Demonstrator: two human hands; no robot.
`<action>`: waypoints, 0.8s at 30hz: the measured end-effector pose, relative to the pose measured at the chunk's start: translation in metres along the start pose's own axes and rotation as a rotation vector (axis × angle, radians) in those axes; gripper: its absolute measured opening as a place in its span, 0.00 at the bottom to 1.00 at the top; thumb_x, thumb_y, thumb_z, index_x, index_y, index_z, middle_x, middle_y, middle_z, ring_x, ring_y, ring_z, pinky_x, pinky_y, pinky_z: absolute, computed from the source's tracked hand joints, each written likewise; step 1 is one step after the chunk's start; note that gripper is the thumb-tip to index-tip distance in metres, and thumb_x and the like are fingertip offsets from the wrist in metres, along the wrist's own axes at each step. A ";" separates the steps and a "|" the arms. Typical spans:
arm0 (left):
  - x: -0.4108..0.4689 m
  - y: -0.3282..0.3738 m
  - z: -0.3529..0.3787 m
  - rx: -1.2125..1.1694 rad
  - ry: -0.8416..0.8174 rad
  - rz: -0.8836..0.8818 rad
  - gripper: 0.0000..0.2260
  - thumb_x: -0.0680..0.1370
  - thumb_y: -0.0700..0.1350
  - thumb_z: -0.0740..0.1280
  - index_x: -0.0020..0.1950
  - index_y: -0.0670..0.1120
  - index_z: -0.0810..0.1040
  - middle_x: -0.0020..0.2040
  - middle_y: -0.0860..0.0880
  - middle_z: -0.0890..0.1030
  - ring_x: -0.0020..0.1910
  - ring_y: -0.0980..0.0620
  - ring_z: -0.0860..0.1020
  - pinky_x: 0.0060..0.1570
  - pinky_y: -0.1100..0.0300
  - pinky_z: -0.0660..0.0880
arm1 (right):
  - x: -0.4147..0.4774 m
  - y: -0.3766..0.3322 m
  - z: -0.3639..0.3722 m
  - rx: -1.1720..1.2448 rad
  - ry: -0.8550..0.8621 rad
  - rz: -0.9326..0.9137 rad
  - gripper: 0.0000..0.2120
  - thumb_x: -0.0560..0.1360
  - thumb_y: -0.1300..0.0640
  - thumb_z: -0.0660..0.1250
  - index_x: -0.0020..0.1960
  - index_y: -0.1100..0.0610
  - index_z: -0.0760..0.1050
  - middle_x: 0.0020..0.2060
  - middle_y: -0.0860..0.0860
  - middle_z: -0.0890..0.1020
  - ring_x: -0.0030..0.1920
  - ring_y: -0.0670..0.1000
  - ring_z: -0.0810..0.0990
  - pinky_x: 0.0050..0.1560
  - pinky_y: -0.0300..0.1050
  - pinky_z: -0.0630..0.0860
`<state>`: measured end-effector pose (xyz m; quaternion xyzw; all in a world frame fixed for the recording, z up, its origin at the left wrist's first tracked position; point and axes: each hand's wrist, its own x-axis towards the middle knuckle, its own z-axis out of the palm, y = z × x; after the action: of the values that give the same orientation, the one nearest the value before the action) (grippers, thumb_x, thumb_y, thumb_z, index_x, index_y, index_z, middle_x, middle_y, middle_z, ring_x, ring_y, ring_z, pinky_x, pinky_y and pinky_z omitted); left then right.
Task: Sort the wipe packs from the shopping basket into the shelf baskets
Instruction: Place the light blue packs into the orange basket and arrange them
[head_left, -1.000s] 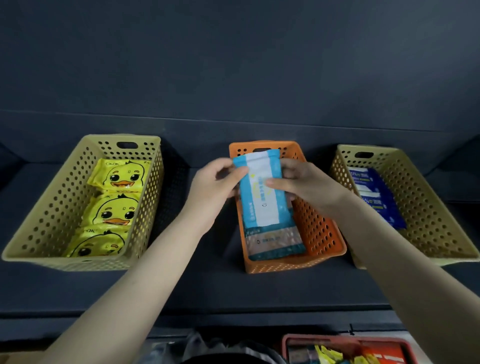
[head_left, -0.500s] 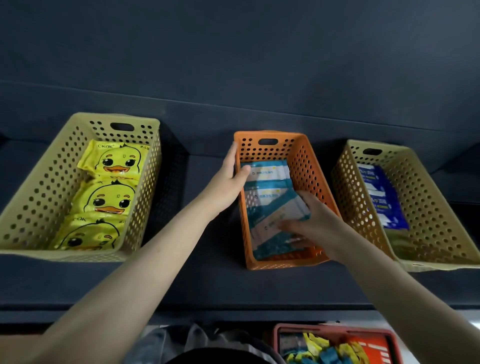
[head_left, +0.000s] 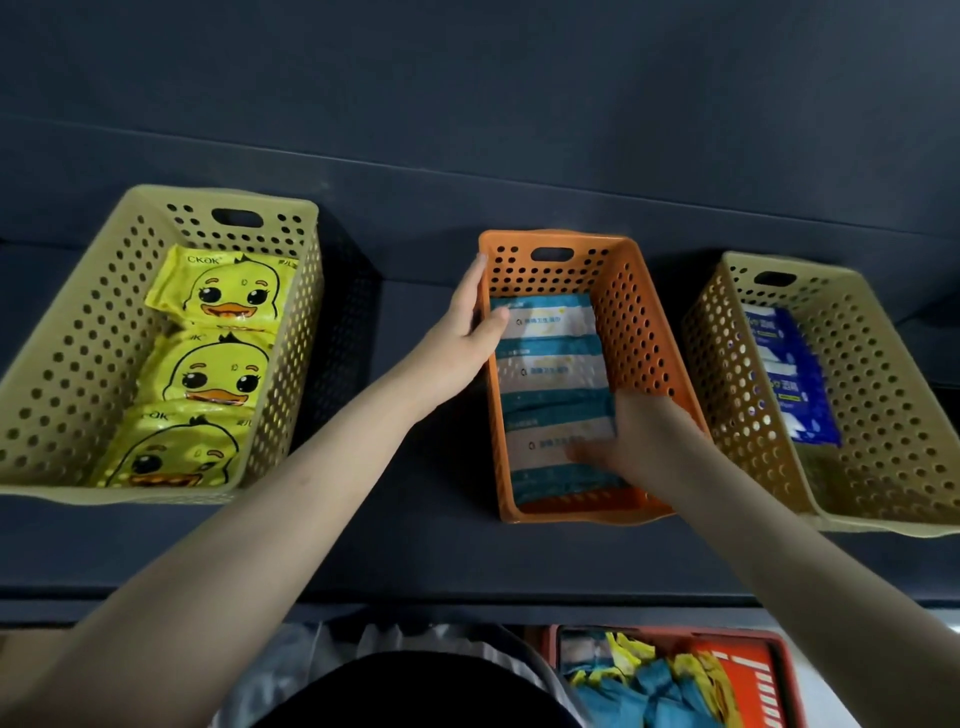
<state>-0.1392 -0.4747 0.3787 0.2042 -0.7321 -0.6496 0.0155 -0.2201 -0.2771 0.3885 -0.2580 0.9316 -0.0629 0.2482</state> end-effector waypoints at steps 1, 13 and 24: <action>0.000 0.000 -0.001 -0.001 0.001 -0.004 0.27 0.84 0.53 0.54 0.78 0.63 0.42 0.77 0.60 0.58 0.62 0.68 0.64 0.58 0.69 0.61 | -0.002 -0.002 -0.002 -0.092 0.078 -0.003 0.31 0.69 0.41 0.72 0.66 0.52 0.66 0.56 0.51 0.79 0.54 0.56 0.80 0.52 0.53 0.79; 0.005 0.002 0.001 0.069 0.029 -0.021 0.27 0.84 0.53 0.54 0.78 0.63 0.43 0.77 0.60 0.57 0.66 0.65 0.60 0.63 0.64 0.57 | 0.014 -0.001 -0.001 -0.162 -0.085 -0.325 0.23 0.70 0.52 0.74 0.63 0.50 0.72 0.60 0.47 0.72 0.58 0.49 0.75 0.60 0.44 0.72; 0.006 0.017 -0.013 0.378 0.050 0.015 0.32 0.79 0.58 0.62 0.79 0.58 0.49 0.77 0.56 0.61 0.75 0.54 0.62 0.73 0.53 0.60 | 0.006 -0.009 -0.039 0.026 0.052 -0.270 0.25 0.76 0.44 0.67 0.68 0.55 0.71 0.59 0.52 0.80 0.55 0.50 0.79 0.57 0.46 0.77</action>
<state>-0.1461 -0.4880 0.3957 0.2142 -0.8419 -0.4952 0.0001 -0.2397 -0.2885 0.4225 -0.3762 0.8936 -0.1146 0.2164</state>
